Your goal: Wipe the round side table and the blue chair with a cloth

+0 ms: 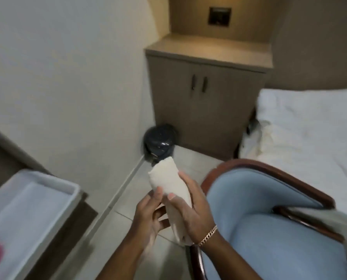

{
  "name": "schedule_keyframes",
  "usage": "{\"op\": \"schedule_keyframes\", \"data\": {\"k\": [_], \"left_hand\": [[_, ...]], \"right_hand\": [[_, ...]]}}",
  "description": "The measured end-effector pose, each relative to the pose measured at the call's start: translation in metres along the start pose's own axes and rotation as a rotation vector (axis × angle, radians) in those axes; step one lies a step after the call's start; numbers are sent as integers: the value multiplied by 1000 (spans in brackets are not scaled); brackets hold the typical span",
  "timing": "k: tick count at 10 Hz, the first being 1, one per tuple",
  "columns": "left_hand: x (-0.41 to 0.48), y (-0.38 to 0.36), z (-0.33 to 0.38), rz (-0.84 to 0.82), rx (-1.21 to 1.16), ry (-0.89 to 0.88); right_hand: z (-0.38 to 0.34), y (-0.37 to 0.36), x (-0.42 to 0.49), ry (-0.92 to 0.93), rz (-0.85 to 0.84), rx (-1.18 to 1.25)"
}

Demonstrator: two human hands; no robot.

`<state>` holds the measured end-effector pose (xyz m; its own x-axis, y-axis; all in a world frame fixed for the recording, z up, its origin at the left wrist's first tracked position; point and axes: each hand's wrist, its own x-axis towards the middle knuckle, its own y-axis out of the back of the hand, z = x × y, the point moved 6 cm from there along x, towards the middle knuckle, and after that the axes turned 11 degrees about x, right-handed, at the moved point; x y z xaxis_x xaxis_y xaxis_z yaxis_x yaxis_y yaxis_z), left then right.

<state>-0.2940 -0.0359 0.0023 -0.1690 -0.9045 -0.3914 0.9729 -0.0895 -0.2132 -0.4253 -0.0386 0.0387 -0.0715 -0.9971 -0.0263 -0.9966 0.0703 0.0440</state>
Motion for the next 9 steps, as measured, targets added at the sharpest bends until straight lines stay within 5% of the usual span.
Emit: {"op": "schedule_keyframes", "data": {"k": [2,4,5,6,7,8,9], "left_hand": [[-37,165,79,283,-226,-206],[-64,289,75,582,-515,-327],[-68,334,62,716,-424,-271],[-66,364,41,1020,6,-20],[-63,374,33,1189,278,88],[-53,372,26,1191,460,106],[-48,353,15,1148,657,91]], "right_hand": [[-55,-165,40,-30,-335,159],[-3,-315,56,-536,-751,205],[24,-353,62,-532,-695,231],[36,-370,76,-198,-390,-133],[42,-387,72,-59,-406,-393],[38,-385,76,53,-479,-654],[24,-346,77,237,-380,-550]]}}
